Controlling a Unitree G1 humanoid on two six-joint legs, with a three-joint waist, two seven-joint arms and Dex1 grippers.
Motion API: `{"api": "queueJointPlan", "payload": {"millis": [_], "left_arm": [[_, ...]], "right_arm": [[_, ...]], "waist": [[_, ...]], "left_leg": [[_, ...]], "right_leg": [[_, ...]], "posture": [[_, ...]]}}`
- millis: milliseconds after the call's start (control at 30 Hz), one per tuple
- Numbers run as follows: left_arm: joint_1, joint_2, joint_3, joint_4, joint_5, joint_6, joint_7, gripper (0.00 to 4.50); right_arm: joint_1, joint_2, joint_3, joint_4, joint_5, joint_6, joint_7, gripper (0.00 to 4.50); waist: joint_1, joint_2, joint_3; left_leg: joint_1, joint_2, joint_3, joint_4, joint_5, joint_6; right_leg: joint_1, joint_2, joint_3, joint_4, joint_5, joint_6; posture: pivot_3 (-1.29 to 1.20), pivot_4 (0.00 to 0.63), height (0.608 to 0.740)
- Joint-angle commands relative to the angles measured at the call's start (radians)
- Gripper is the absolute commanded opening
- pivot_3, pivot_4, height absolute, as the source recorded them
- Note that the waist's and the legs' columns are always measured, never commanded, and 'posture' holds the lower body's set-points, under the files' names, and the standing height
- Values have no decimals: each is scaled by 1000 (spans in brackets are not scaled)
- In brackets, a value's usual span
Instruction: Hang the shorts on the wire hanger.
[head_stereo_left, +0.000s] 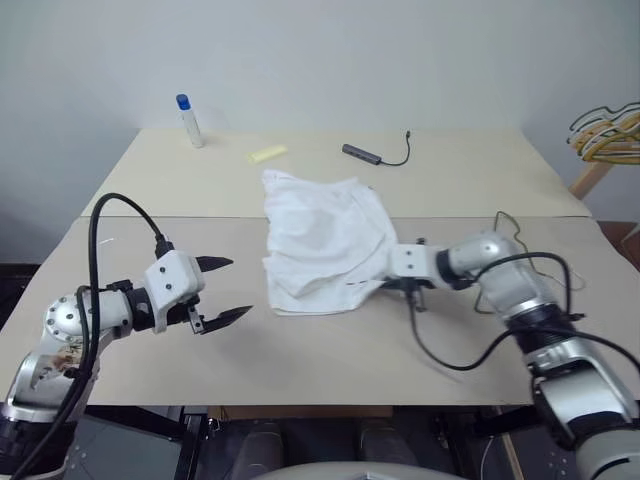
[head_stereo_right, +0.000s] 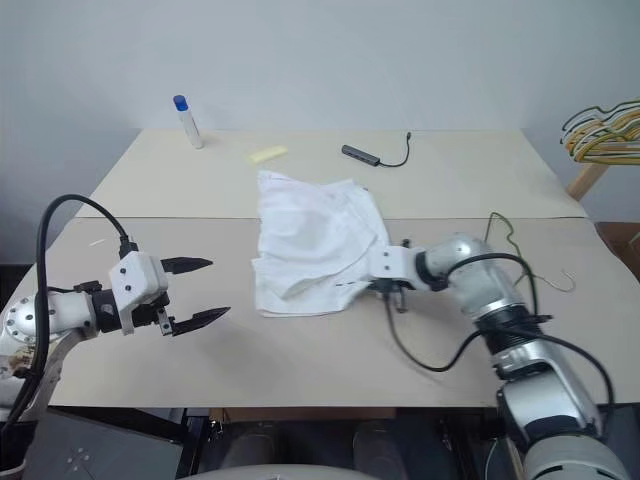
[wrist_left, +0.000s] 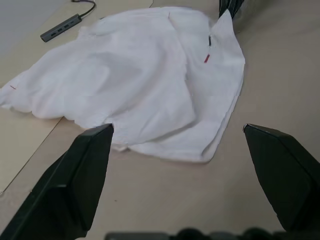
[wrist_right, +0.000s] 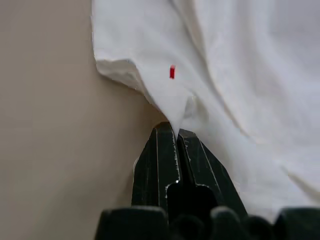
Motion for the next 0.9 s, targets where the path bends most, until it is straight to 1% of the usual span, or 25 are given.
{"api": "queueJointPlan", "payload": {"millis": [33, 133, 267, 333, 367, 433, 567, 633, 667, 733, 767, 833, 900], "left_arm": [[-24, 5, 0, 0, 12, -24, 5, 4500], [-28, 7, -4, 6, 19, -30, 4, 4500], [-26, 12, 0, 10, 21, -35, 1, 4500], [-23, 16, 2, 11, 22, -38, -1, 4500], [-22, 16, 2, 10, 23, -39, -1, 4500], [-20, 16, 3, 9, 23, -40, -4, 4500], [-8, 16, -8, 6, 23, -43, -15, 4500], [-6, 17, -20, 9, 13, -40, -36, 4500], [-4, 18, -25, 10, 6, -39, -48, 4500], [-3, 19, -36, 14, 5, -42, -65, 4500], [-8, 12, -46, 20, 4, -42, -70, 4500], [-20, -3, -66, 29, -1, -40, -76, 4500], [-39, -30, -89, 34, -13, -29, -74, 4500]], "right_arm": [[-17, 96, 22, -105, 7, 148, -74, 30], [-47, 223, 80, -87, -42, 213, -169, 30], [-93, 346, 111, -38, -45, 283, -235, 30], [-108, 356, 149, -30, -61, 285, -227, 530], [-112, 350, 169, -31, -74, 281, -223, 678], [-111, 332, 192, -45, -83, 283, -211, 1385], [-67, 240, 205, -159, -55, 279, -136, 2629], [-42, 197, 178, -226, -5, 288, -89, 3274], [-32, 177, 166, -256, 21, 291, -63, 3671], [-17, 143, 138, -311, 70, 311, -33, 4286], [-10, 109, 111, -344, 99, 323, -11, 4401], [3, 48, 65, -393, 148, 334, 20, 4401], [18, -9, 24, -415, 168, 323, 22, 4401]], "waist": [[6, 0, 0], [8, -1, 0], [7, 0, 0], [9, -1, 0], [10, -1, 0], [15, -1, 0], [24, -1, 0], [22, -1, 0], [21, -1, 0], [20, -1, 0], [18, -1, 0], [18, -1, 0], [23, -1, 0]], "left_leg": [[0, 0, 0, 0, 0, 0], [0, 0, 0, 0, 0, 0], [-2, 0, 0, 0, 0, 0], [-2, 0, 0, 0, 0, 0], [-2, 0, -1, 0, 0, -1], [-2, 0, -1, 0, 0, -1], [-2, 0, -1, 0, 0, -1], [-3, 0, 0, 0, 0, -1], [-3, 0, 0, 0, 0, -1], [-3, 0, 0, 0, 0, 0], [-3, 0, 0, 0, 0, -1], [-3, 0, 0, 0, 0, 0], [-3, 0, 0, 0, 0, -1]], "right_leg": [[0, 0, 0, 0, 0, 0], [0, 0, -1, 0, 0, 0], [-3, 1, -1, 1, 0, 0], [-4, 1, -1, 1, 0, 0], [-4, 1, -1, 1, 0, 0], [-4, 1, -2, 1, 0, 0], [-4, 1, -2, 0, 0, 0], [-4, 1, -2, 0, 0, 0], [-4, 1, -2, 0, 0, 0], [-4, 1, -2, 0, 0, 0], [-4, 1, -2, 0, 0, 0], [-4, 1, -2, 0, 0, 0], [-4, 1, -2, -1, 0, 0]], "posture": [[39, 0, 740], [41, 0, 740], [42, 0, 740], [46, 0, 740], [46, 0, 740], [46, 0, 740], [31, 0, 740], [25, 0, 740], [22, 0, 740], [18, 0, 740], [12, 0, 740], [6, 0, 740], [1, 0, 740]]}}
